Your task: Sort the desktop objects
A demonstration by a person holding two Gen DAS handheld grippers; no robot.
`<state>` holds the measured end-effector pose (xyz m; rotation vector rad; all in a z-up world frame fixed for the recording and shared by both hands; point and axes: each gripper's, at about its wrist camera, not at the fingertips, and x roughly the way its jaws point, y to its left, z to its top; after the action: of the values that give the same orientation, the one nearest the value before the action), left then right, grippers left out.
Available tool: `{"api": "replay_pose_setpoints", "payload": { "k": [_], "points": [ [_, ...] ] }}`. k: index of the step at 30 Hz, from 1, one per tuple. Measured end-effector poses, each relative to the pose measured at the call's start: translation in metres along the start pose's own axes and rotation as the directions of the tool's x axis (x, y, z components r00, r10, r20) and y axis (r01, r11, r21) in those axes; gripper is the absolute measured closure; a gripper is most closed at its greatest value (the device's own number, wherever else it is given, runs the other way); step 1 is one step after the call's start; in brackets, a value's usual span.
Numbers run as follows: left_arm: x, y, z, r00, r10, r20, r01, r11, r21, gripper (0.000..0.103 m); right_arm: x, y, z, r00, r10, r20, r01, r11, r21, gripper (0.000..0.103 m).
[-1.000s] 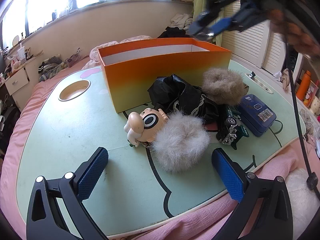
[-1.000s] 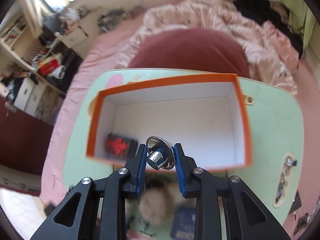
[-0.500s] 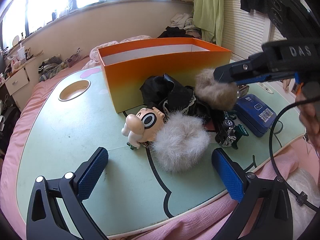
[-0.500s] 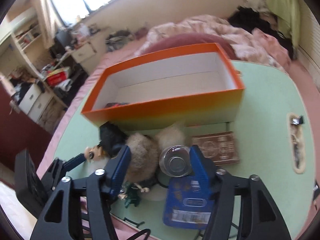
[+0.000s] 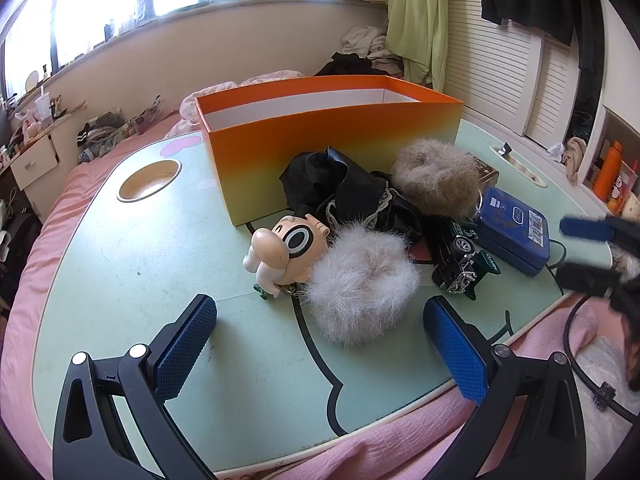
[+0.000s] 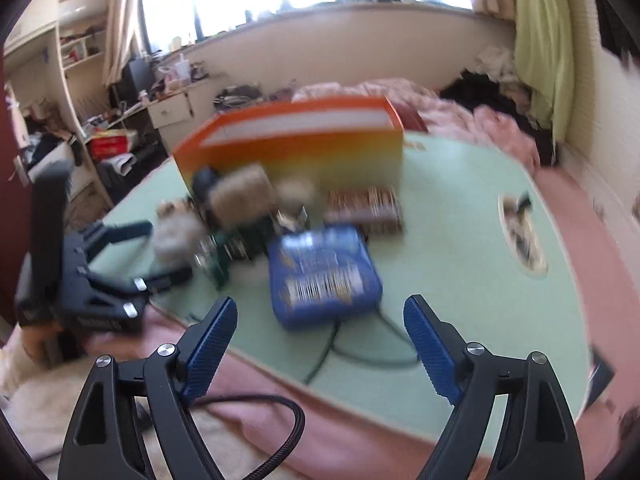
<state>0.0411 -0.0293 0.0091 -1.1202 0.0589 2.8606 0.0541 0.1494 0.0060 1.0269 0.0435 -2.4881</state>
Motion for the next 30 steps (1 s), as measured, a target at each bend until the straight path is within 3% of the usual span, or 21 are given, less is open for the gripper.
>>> {"api": "replay_pose_setpoints", "payload": {
  "k": [3,6,9,14,17,18,20,24,27,30],
  "points": [
    [-0.002,-0.001,0.000,1.000,0.007,-0.001,-0.007,1.000,-0.001,0.000,0.011,0.015,-0.009,0.995,-0.099,0.020,0.100,0.991,-0.092,0.010],
    [-0.005,0.003,0.001,1.000,0.011,-0.006,-0.011,1.000,-0.020,0.001,0.014,0.015,-0.009,0.996,-0.087,0.012,0.088,0.992,-0.092,0.009],
    [-0.017,0.020,0.013,1.000,-0.005,0.016,0.006,0.998,-0.069,0.019,0.013,0.012,-0.012,0.996,-0.084,0.016,0.085,0.993,-0.086,0.008],
    [-0.057,0.054,0.061,0.992,-0.044,0.115,0.062,0.985,-0.163,0.023,0.009,0.009,-0.004,0.999,-0.042,0.019,0.043,0.998,-0.042,0.008],
    [-0.058,0.070,0.103,0.981,-0.149,0.120,0.174,0.956,-0.235,0.026,0.008,0.014,-0.002,0.999,-0.046,0.017,0.047,0.998,-0.050,0.008],
    [-0.050,0.070,0.117,0.977,-0.189,0.093,0.207,0.946,-0.249,0.031,0.008,0.016,-0.002,0.999,-0.047,0.016,0.048,0.997,-0.059,0.008],
    [-0.025,0.069,0.143,0.972,-0.237,-0.009,0.225,0.933,-0.281,0.054,0.009,0.017,-0.003,0.999,-0.052,0.017,0.053,0.996,-0.068,0.008],
    [0.035,0.055,0.173,0.938,-0.267,-0.222,0.193,0.933,-0.305,0.056,0.009,0.018,-0.004,0.999,-0.045,0.019,0.046,0.997,-0.065,0.008],
    [0.068,0.042,0.181,0.895,-0.181,-0.408,0.092,0.969,-0.227,0.056,0.009,0.019,-0.003,0.999,-0.051,0.018,0.052,0.996,-0.072,0.008],
    [0.076,0.039,0.180,0.861,-0.123,-0.494,0.049,0.986,-0.159,0.056,0.009,0.019,-0.004,0.999,-0.046,0.022,0.047,0.997,-0.068,0.008]
  ]
}}
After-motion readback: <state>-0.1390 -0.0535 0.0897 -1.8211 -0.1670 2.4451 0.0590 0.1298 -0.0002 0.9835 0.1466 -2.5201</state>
